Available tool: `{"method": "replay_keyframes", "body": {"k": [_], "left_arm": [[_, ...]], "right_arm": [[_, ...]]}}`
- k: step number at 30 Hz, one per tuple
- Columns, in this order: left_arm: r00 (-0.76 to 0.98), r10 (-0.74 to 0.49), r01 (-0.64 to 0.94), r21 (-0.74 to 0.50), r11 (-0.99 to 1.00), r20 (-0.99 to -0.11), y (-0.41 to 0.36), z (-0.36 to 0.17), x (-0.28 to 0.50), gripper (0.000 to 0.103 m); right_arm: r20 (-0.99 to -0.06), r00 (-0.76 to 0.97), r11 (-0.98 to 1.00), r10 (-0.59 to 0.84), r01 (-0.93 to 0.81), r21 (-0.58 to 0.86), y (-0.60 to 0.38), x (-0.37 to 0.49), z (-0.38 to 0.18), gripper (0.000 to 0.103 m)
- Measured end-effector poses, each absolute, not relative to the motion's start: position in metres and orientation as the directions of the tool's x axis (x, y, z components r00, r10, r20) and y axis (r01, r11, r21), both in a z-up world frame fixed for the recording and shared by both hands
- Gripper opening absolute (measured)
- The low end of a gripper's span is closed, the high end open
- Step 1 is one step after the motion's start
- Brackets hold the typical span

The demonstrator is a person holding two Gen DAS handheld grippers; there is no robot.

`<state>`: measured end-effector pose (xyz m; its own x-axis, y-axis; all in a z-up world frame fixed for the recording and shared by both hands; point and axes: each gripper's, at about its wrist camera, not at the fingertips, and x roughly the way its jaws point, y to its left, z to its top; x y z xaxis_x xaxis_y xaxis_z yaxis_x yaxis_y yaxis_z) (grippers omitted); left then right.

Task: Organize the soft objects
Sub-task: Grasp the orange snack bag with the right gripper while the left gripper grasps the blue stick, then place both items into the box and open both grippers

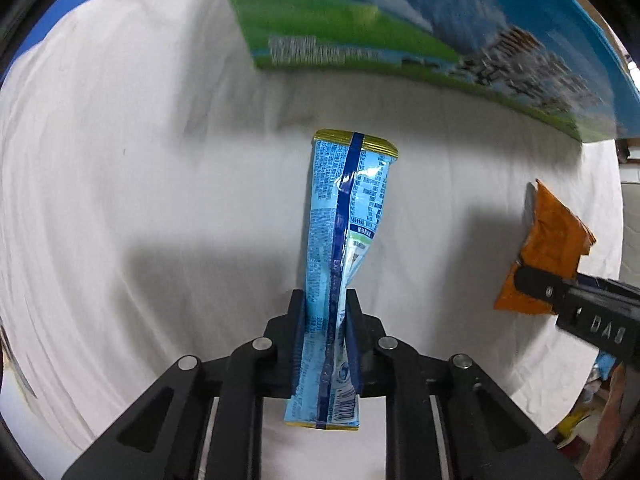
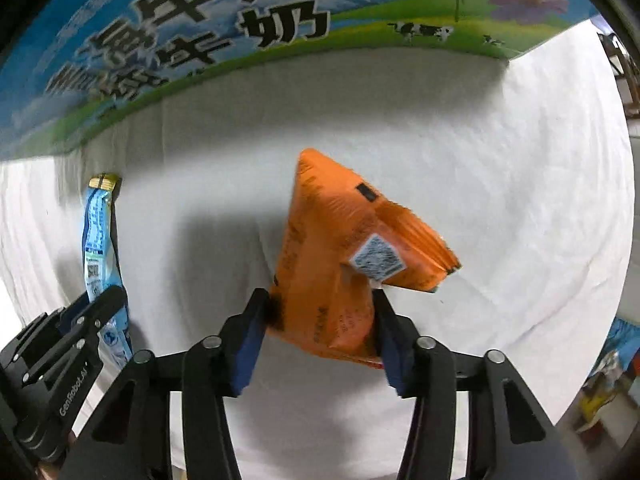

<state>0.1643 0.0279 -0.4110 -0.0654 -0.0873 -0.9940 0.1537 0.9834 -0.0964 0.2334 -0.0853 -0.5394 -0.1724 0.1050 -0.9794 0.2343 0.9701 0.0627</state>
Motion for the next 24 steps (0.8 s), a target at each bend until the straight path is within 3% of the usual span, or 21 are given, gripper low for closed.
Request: {"method": "replay_keyframes", "body": {"k": [4,13,18,24], "left_arm": [[-0.069,-0.120,0.109,-0.127,0.986,-0.990,0.029,-0.412,0.138,0.014],[0.003,-0.174,0.100,-0.173,0.980,-0.985,0.015,-0.370,0.104,0.013],[0.056,-0.243,0.103,-0.236,0.966,-0.968,0.005,-0.322,0.096,0.013],[0.144,-0.323,0.128,-0.306,0.943,-0.935,0.018,-0.247,0.144,0.013]], "right_arm": [[-0.980,-0.165,0.974,0.112,0.212,0.075,-0.083,0.224,-0.536,0.041],[-0.978,-0.125,0.974,0.168,0.174,0.145,-0.089,0.202,-0.514,0.039],[-0.974,-0.086,0.970,0.211,0.142,0.198,-0.096,0.193,-0.484,0.039],[-0.966,-0.005,0.962,0.260,0.090,0.258,-0.104,0.198,-0.427,0.039]]}}
